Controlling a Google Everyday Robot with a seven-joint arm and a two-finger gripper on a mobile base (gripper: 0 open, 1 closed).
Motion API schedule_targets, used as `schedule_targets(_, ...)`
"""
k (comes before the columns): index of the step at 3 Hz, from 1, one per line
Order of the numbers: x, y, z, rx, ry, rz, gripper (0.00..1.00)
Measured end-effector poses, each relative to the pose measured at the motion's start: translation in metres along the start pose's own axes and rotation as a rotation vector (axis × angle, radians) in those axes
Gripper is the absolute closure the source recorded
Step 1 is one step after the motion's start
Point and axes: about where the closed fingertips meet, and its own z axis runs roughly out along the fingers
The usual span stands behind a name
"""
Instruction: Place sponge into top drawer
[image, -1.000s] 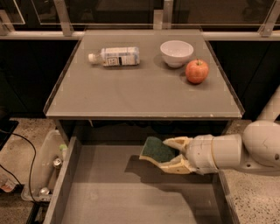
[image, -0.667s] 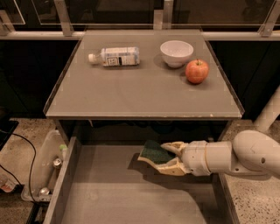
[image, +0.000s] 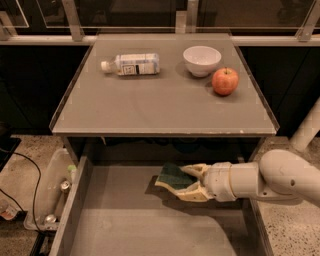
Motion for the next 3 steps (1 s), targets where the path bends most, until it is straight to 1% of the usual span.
schedule_targets(1, 0.022, 0.001, 0.021, -0.021, 0.023, 0.047, 1.00)
schedule_targets(2, 0.036, 0.001, 0.032, -0.028, 0.032, 0.076, 1.00)
schedule_targets(3, 0.037, 0.001, 0.032, -0.028, 0.033, 0.077, 0.86)
